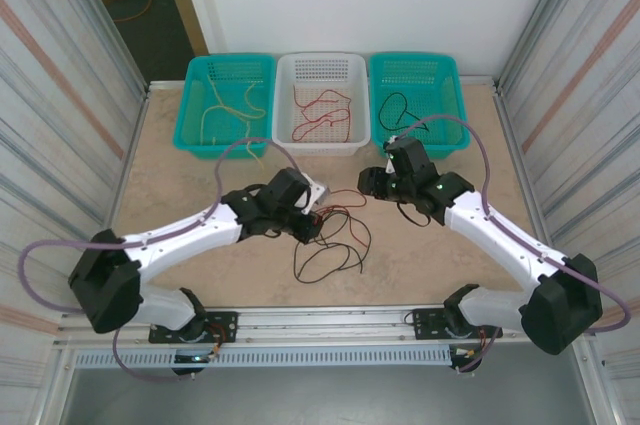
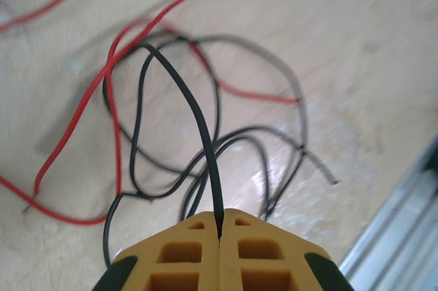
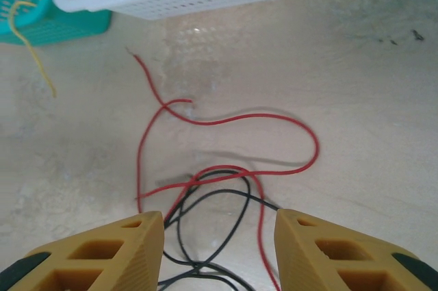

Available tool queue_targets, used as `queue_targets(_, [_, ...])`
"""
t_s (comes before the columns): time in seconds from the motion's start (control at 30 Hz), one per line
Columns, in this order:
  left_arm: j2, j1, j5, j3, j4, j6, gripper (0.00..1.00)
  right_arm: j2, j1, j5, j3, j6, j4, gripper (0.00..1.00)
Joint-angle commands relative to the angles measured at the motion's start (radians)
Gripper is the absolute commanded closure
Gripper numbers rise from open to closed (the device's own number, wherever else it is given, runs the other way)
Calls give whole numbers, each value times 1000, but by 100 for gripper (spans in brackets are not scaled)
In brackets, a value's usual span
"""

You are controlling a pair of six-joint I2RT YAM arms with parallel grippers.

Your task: Untangle the cables

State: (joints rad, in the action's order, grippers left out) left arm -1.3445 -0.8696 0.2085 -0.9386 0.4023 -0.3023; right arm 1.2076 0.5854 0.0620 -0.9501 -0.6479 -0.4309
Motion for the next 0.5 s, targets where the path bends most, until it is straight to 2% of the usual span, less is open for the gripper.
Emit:
queue_targets(0.0, [67,21,75,-72,17,41,100,-20,19,49,-55,-27,42,53])
queue_targets(0.13, [130,75,249,-67,-69,24,100,-10,58,41,-97,-22,45,50])
queue_targets(0.3, [176,169,354,-72,-165,-77,100,-6,91,13,-130,-4,32,48])
queue_targets(0.47, [220,244,408,-118,-247,-139,100,-35,92,5,-133,-1,44,44])
